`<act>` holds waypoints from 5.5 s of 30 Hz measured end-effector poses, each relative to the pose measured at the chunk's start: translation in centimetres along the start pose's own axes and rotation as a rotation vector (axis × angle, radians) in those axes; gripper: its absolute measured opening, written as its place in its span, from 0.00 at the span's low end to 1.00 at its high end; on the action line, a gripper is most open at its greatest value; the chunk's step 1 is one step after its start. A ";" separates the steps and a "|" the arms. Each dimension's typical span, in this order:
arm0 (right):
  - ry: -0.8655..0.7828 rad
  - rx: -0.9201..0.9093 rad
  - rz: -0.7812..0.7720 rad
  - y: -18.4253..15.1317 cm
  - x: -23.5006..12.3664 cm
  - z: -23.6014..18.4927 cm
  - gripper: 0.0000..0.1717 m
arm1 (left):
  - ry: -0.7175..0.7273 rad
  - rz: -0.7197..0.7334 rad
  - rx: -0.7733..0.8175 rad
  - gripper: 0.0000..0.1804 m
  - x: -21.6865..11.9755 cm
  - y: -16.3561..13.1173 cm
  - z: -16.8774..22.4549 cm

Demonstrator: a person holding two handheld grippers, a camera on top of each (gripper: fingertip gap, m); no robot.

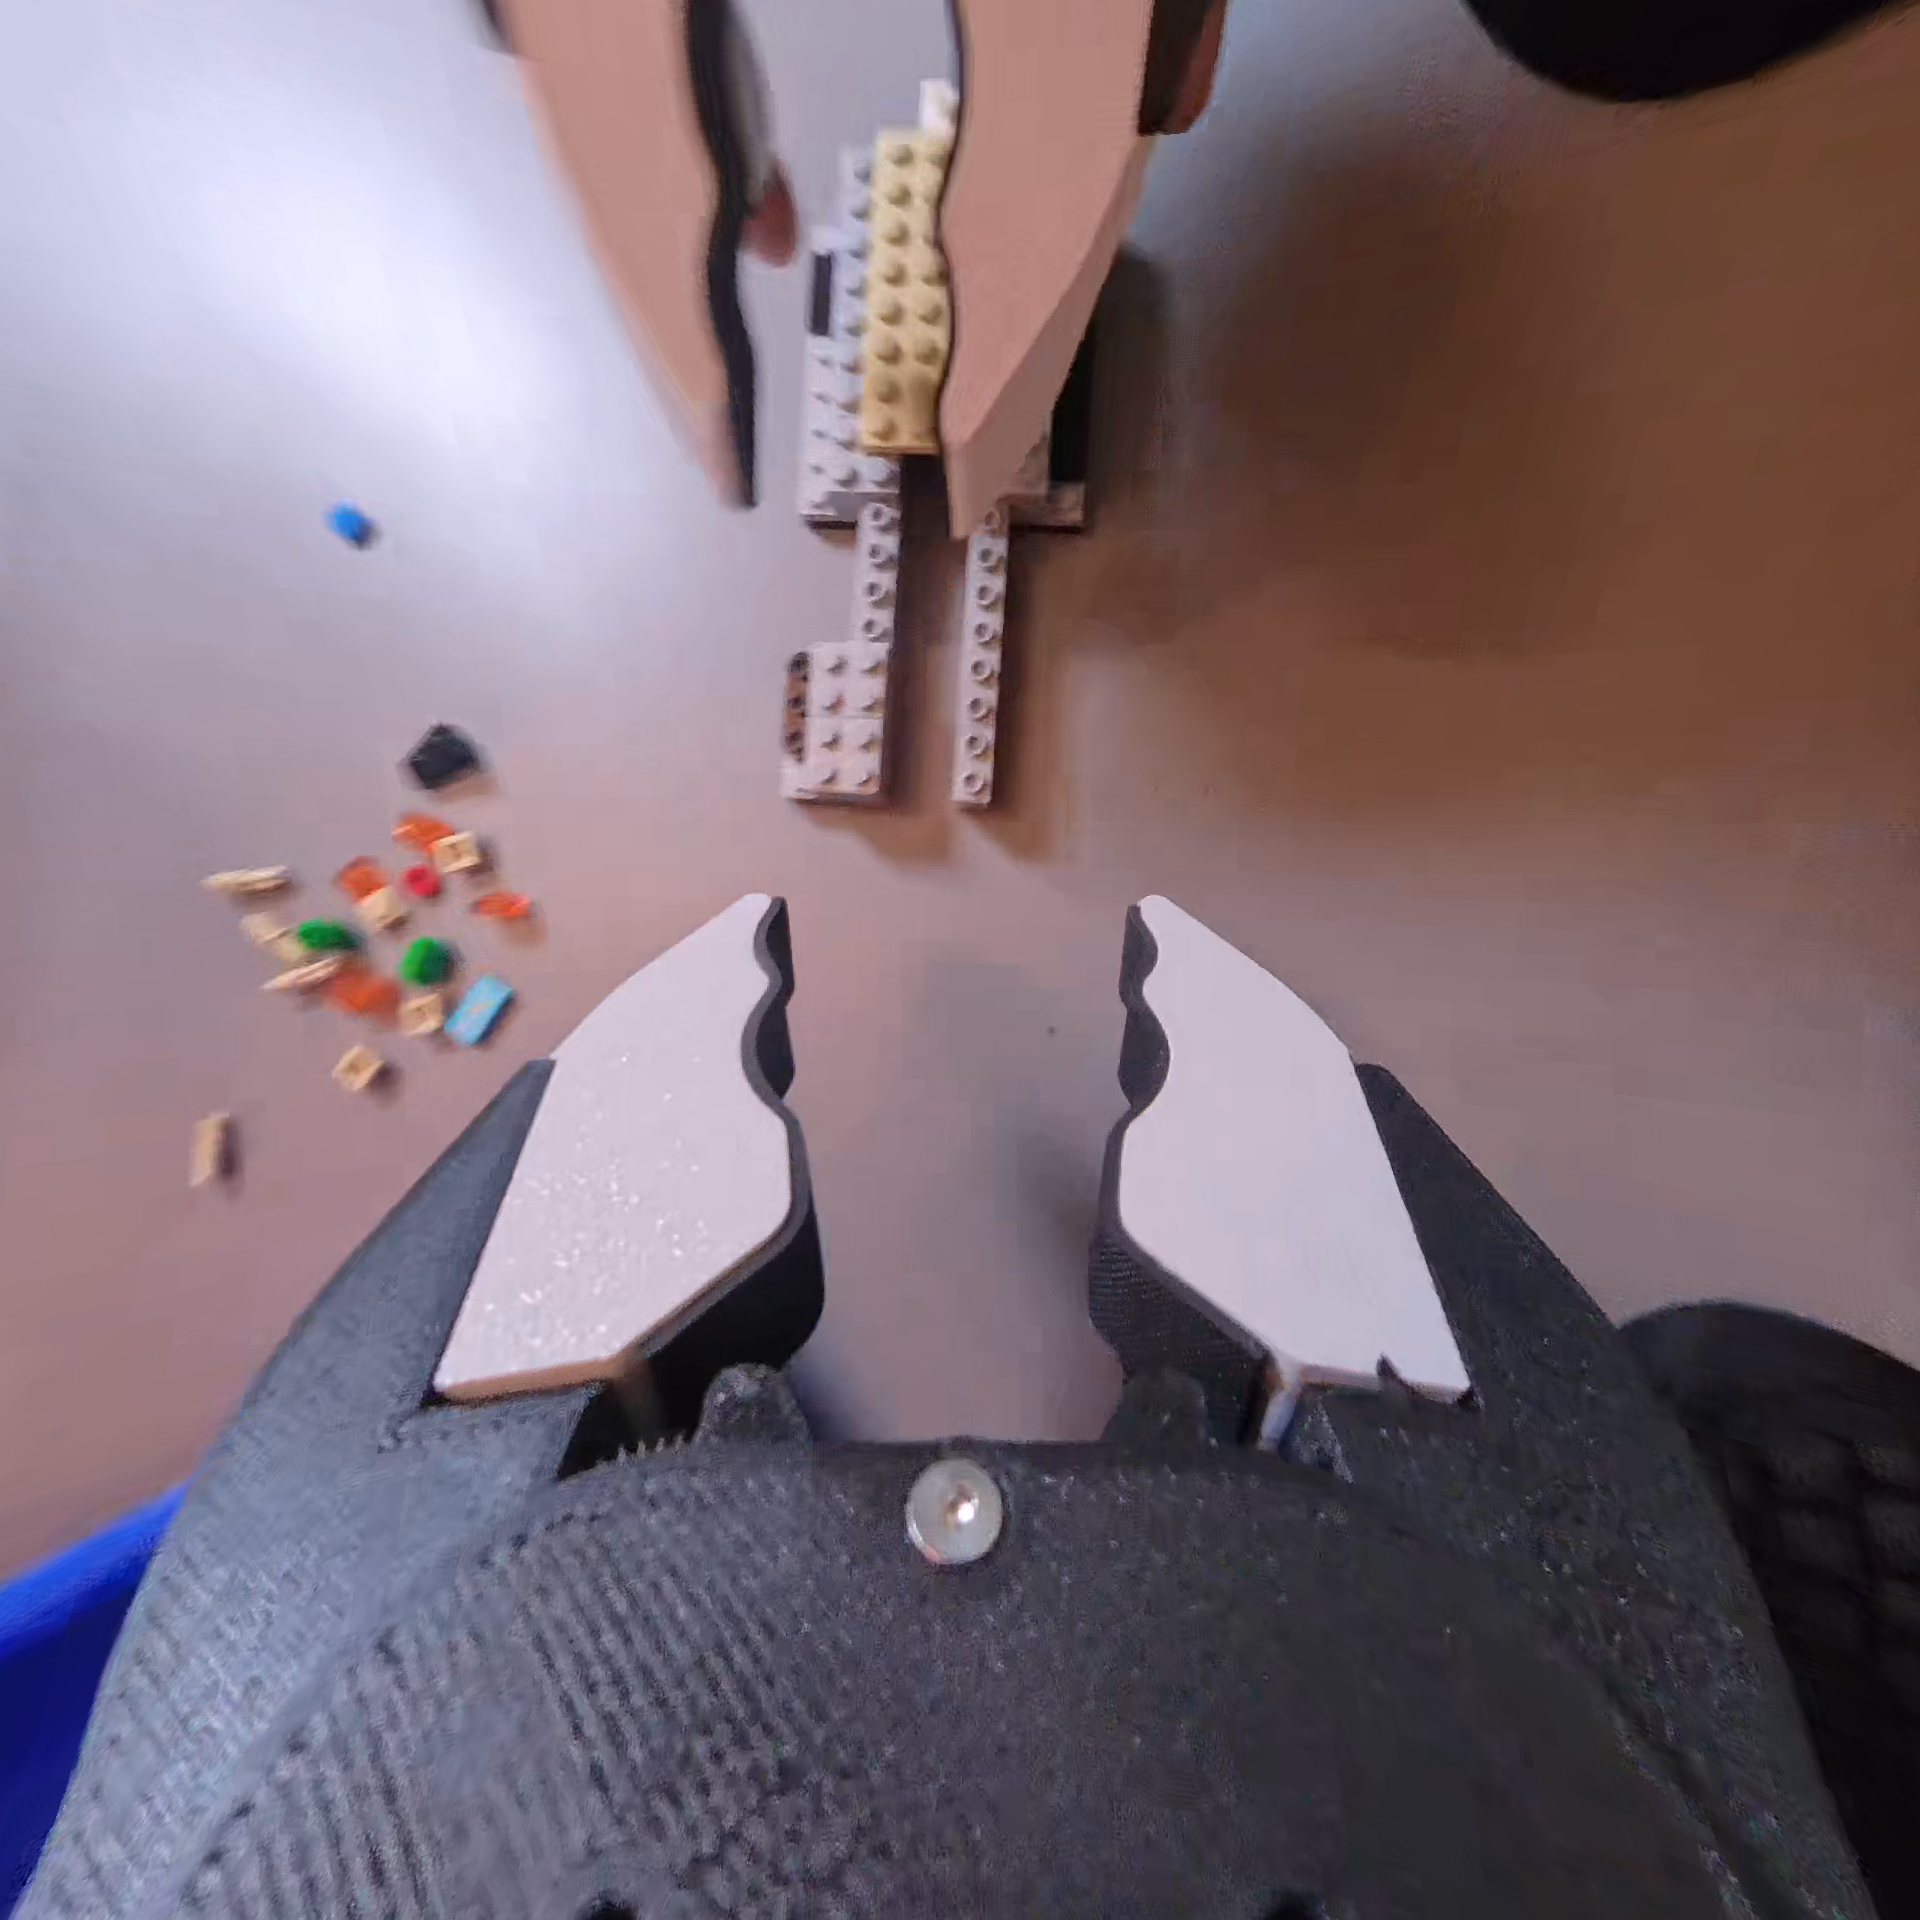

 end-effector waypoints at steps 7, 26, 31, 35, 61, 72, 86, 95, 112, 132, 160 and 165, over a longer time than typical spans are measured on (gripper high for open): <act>0.105 -0.037 -0.185 1.1 3.8 1.8 0.19 | -0.017 0.050 -0.120 0.34 3.5 -0.2 -0.3; -0.075 -0.245 0.001 -1.8 -2.0 -3.2 0.33 | -0.197 0.321 -0.269 0.18 4.1 0.8 0.3; 0.159 -0.006 -0.036 -5.2 -2.5 -1.5 0.32 | -0.121 0.332 -0.108 0.18 4.0 1.3 0.9; 0.220 0.012 -0.031 -5.1 -2.2 -1.7 0.31 | -0.237 0.354 -0.184 0.21 3.9 1.2 1.1; -0.080 -0.052 0.163 -3.8 -5.6 -1.3 0.31 | -0.394 0.661 -0.493 0.12 1.0 1.8 -1.2; -0.387 -0.478 0.336 0.5 -3.5 -6.6 0.16 | -0.669 0.775 -0.788 0.13 2.9 2.4 -0.7; -0.430 -0.457 0.338 -0.7 -3.7 -5.5 0.10 | -0.379 0.802 -0.594 0.23 1.1 2.6 -0.9; 0.031 -0.025 0.619 -1.3 -4.4 -3.6 0.09 | -0.003 0.714 -0.165 0.10 0.3 4.1 1.3; 0.379 0.122 0.517 -2.6 -3.2 -2.9 0.10 | 0.189 0.608 0.315 0.10 1.3 4.0 4.2; 0.252 -0.078 0.558 -2.7 -4.8 -4.0 0.09 | -0.141 0.542 0.068 0.20 4.0 2.4 3.6; 0.171 -0.161 0.517 -1.9 -3.6 -5.2 0.03 | -0.256 0.636 -0.251 0.03 2.1 3.1 1.4; 0.148 -0.230 0.486 -2.0 -3.6 -5.7 0.03 | -0.265 0.632 -0.409 0.03 1.2 1.8 -1.2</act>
Point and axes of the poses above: each gripper's, where its closed fingertips meet, x out along the fingers, y out of its top, z = x × y across the jaws, the point moved 10 cm from there along -x, back along the fingers, and after that the axes turned 10 degrees about y, right-handed, at the moved point
